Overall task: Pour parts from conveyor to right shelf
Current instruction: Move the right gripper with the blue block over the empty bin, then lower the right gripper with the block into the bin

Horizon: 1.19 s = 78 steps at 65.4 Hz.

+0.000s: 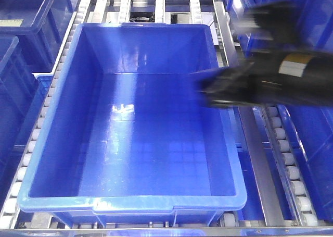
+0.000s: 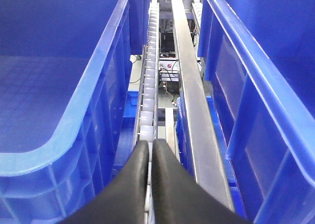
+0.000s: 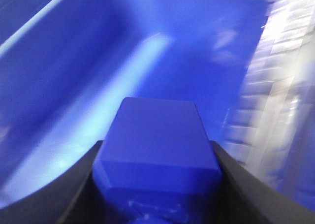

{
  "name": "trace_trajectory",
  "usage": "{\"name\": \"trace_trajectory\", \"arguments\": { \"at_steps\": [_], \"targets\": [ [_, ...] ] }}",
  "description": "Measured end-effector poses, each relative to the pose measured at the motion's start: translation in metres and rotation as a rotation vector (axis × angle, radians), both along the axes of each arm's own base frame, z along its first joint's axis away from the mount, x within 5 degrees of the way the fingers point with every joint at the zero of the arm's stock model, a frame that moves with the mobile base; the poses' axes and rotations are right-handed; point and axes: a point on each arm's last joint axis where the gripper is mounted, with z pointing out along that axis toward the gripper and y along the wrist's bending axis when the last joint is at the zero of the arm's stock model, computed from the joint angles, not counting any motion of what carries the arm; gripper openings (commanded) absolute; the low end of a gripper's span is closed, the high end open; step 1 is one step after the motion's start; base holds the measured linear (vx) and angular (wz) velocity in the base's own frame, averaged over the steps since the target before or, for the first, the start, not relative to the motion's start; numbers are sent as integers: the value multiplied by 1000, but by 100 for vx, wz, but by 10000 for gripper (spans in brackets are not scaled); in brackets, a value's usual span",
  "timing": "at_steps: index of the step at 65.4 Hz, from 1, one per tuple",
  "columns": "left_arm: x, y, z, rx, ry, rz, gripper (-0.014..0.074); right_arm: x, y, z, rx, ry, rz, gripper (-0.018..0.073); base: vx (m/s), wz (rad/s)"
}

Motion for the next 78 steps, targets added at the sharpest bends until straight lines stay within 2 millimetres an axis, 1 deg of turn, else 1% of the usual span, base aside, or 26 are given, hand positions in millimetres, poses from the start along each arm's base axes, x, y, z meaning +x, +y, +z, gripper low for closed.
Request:
{"name": "trace_trajectory", "arguments": {
  "at_steps": [5,11,14,15,16,17,23,27,30,33,34,35,38,39,48,54,65,78],
  "targets": [
    [0,0,0,0,0,0,-6,23,29,-13,-32,72,49,-4,0,0],
    [0,0,0,0,0,0,-6,44,59,-25,-81,154,99,-4,0,0],
    [0,0,0,0,0,0,-6,55,74,-35,-113,209,121,-4,0,0],
    [0,0,0,0,0,0,-6,59,79,-41,-127,234,125,-4,0,0],
    [0,0,0,0,0,0,-6,62,84,-42,-135,250,132,-4,0,0],
    [0,0,0,0,0,0,-6,67,88,-49,-151,276,137,-4,0,0],
    [0,0,0,0,0,0,-6,85,110,-70,-225,390,163,-4,0,0],
    [0,0,0,0,0,0,-6,97,121,-77,-261,428,170,-4,0,0],
    [0,0,0,0,0,0,-6,106,129,-90,-300,469,170,-4,0,0],
    [0,0,0,0,0,0,-6,113,133,-97,-331,498,164,-4,0,0],
    [0,0,0,0,0,0,-6,116,135,-97,-335,497,161,-4,0,0],
    [0,0,0,0,0,0,-6,118,136,-102,-351,514,157,-4,0,0],
    [0,0,0,0,0,0,-6,125,139,-106,-370,521,150,-4,0,0],
    [0,0,0,0,0,0,-6,127,140,-110,-381,529,147,-4,0,0],
    [0,0,0,0,0,0,-6,140,146,-122,-434,545,132,-4,0,0],
    [0,0,0,0,0,0,-6,144,148,-129,-444,550,129,-4,0,0],
    [0,0,0,0,0,0,-6,148,150,-146,-472,579,128,-4,0,0],
    [0,0,0,0,0,0,-6,150,149,-154,-494,587,124,9,0,0]
  ]
}}
